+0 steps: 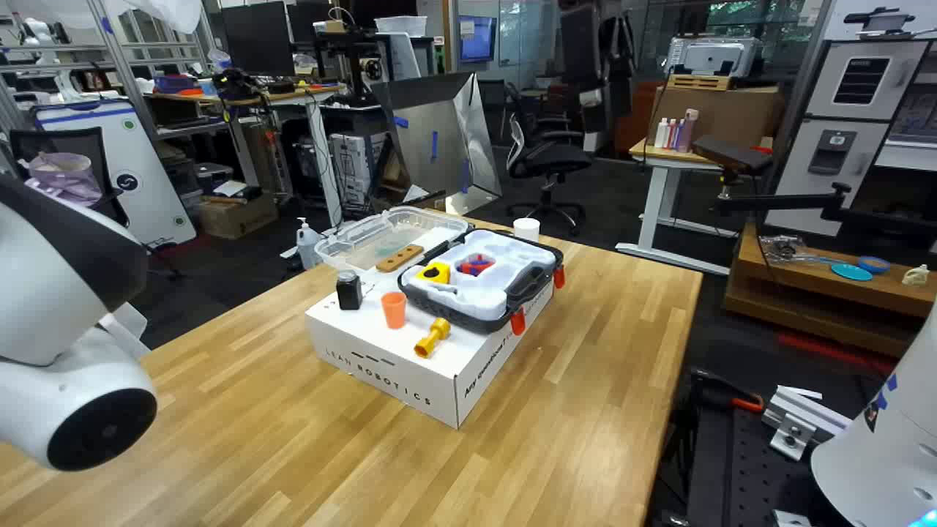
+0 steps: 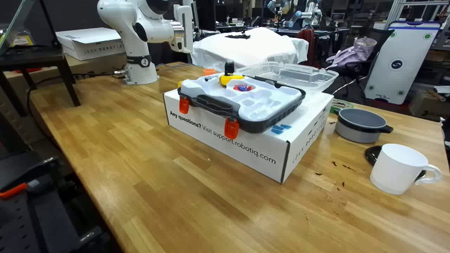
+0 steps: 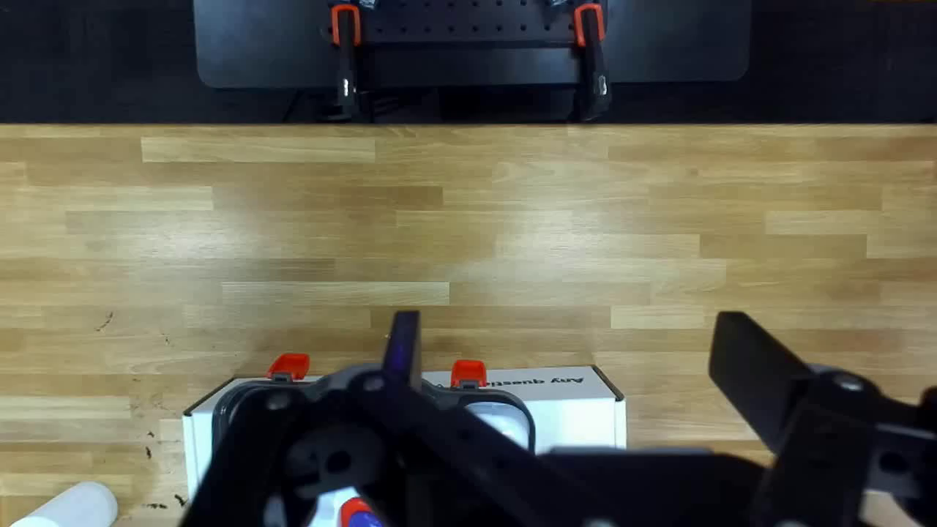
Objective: Pick up the black salt cellar from the box and put it on the table.
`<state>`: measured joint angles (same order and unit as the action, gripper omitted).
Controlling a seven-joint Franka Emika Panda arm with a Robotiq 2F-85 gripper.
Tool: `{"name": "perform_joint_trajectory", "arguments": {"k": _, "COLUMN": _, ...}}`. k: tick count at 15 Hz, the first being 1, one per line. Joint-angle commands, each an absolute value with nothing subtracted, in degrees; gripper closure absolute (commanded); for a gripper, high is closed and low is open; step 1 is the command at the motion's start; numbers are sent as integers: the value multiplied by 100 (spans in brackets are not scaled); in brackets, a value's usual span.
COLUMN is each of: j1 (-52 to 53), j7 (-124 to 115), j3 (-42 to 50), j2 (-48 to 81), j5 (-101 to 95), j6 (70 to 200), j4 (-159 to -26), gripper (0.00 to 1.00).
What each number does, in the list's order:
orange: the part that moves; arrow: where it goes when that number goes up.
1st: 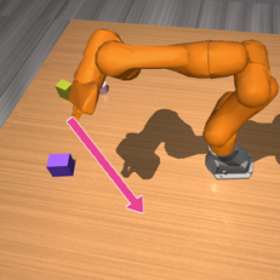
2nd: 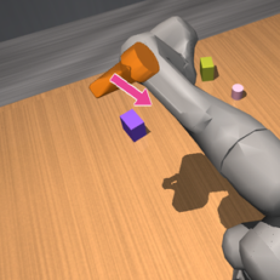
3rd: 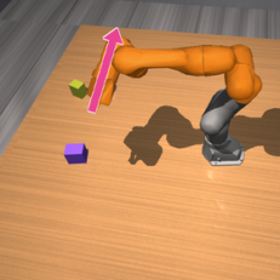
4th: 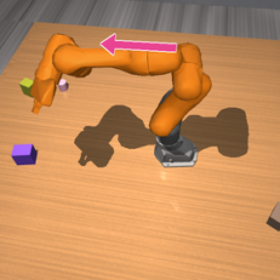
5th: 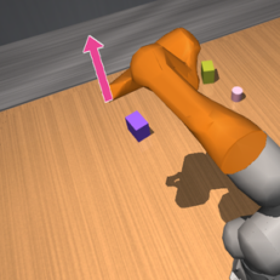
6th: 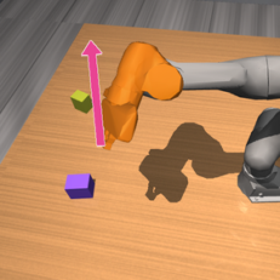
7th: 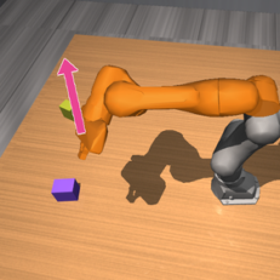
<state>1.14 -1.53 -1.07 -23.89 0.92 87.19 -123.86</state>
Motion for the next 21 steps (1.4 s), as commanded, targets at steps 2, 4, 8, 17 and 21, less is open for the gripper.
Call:
{"name": "perform_joint_trajectory", "arguments": {"k": 2, "j1": 102, "j7": -149, "j3": -115, "j2": -2383, "j5": 93, "j6": 8705, "j4": -12371, "gripper": 0}}
{"name": "perform_joint_trajectory", "arguments": {"k": 4, "j1": 102, "j7": -149, "j3": -115, "j2": -2383, "j5": 93, "j6": 8705, "j4": -12371, "gripper": 0}}
{"name": "perform_joint_trajectory", "arguments": {"k": 8, "j1": 113, "j7": -150, "j3": -146, "j2": -2351, "j5": 43, "j6": 8861, "j4": -12373, "gripper": 0}}
{"name": "perform_joint_trajectory", "arguments": {"k": 17, "j1": 286, "j7": -204, "j3": -396, "j2": -1730, "j5": 8, "j6": 10237, "j4": -12287, "gripper": 0}}
{"name": "perform_joint_trajectory", "arguments": {"k": 21, "j1": 302, "j7": -176, "j3": -392, "j2": -1723, "j5": 57, "j6": 10221, "j4": -12347, "gripper": 0}}
